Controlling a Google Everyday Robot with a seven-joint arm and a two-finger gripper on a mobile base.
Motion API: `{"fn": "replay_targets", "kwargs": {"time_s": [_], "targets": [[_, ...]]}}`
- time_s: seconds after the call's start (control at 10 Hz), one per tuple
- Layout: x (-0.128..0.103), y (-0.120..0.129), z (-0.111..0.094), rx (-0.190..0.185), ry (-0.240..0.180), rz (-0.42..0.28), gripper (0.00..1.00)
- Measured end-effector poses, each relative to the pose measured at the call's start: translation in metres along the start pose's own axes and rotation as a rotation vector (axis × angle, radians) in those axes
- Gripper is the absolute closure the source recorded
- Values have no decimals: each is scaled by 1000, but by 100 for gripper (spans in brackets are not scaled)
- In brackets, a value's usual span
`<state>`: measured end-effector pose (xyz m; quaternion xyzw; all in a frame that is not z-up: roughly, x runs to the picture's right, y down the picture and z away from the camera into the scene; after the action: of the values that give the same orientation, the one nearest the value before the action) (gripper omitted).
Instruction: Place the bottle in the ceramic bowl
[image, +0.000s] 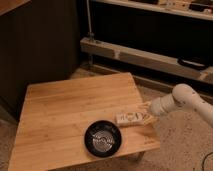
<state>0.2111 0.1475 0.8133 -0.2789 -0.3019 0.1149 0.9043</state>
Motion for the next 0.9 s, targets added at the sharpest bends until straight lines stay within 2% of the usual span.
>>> {"fn": "replay_targets", "kwargs": {"time_s": [0.2,0.5,0.6,0.9], "targets": [[5,-1,17,-18,-10,-4,35],[6,-2,32,-44,-21,-4,37],[6,-2,34,-52,-22,-4,42],[4,0,33,-80,-26,-9,72]]}}
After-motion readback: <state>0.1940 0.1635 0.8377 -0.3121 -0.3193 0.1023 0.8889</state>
